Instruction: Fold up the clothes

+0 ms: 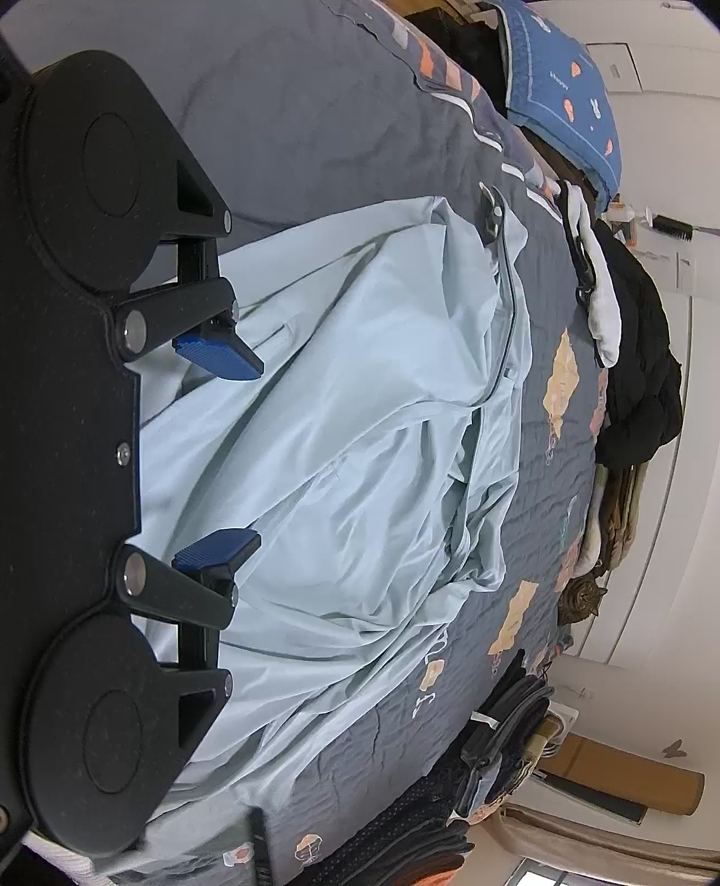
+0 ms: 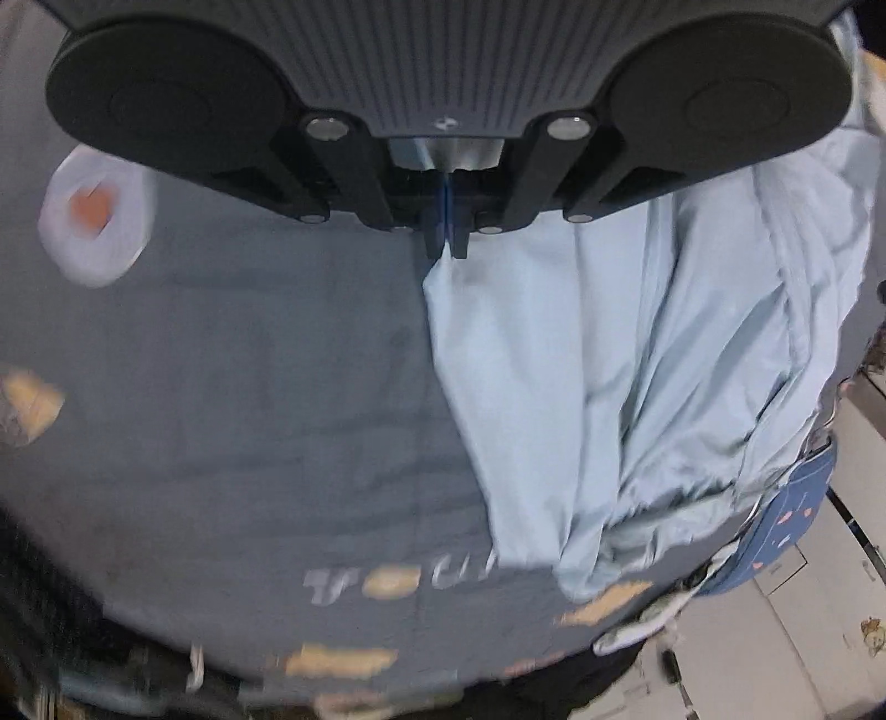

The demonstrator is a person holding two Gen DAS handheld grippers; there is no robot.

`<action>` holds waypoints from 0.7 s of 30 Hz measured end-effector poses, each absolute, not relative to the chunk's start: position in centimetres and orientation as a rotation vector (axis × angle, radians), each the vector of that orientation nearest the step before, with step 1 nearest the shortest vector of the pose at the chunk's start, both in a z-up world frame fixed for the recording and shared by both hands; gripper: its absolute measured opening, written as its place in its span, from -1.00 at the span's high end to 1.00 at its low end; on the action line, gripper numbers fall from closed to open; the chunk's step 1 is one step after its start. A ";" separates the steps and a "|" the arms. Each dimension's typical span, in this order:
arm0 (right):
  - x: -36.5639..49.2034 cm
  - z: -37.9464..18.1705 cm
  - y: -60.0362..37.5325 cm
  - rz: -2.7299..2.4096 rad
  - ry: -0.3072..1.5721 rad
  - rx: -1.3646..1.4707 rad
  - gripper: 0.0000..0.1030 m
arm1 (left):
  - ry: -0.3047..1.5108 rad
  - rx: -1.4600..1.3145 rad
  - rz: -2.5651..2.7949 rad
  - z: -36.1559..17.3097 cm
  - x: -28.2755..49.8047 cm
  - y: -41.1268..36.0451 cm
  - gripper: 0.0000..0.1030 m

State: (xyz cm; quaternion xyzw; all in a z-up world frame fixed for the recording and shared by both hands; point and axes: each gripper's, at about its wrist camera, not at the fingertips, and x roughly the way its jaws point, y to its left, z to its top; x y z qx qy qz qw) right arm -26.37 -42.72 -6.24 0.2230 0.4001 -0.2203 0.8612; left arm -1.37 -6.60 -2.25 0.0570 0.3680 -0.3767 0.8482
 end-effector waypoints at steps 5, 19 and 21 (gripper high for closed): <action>-26.2 -0.7 -47.4 -0.669 0.727 0.253 1.00 | 0.770 0.114 -0.793 -2.2 -1.3 -6.9 -0.14; -20.3 7.1 -66.0 -1.255 0.442 0.009 0.98 | 0.773 0.162 -0.797 -3.0 -1.2 -8.3 -0.14; -19.3 6.6 -67.1 -1.229 0.468 0.063 0.96 | 0.777 0.171 -0.798 -3.2 -1.2 -8.5 -0.14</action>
